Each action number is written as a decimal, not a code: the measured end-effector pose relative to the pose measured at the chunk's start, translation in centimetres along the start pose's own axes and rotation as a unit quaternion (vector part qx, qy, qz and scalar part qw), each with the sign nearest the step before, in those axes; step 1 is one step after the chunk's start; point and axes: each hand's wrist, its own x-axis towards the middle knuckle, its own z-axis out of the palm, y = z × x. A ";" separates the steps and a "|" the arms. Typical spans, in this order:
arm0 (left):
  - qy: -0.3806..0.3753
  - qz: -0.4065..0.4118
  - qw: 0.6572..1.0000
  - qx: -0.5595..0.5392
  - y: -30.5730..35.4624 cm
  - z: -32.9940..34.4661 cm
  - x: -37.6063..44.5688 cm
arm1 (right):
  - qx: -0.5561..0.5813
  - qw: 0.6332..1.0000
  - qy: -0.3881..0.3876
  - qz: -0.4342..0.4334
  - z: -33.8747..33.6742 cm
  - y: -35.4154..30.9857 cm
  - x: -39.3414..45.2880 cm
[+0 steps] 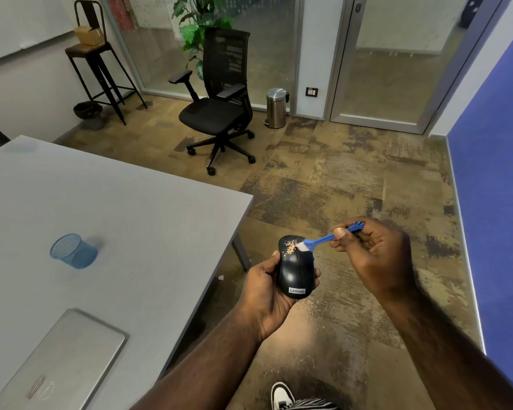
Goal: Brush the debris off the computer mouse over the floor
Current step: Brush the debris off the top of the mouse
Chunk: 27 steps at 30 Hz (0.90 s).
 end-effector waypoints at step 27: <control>-0.002 -0.003 1.000 -0.018 0.4 -0.3 0.1 | -0.013 0.999 -0.042 -0.017 -0.5 0.3 0.2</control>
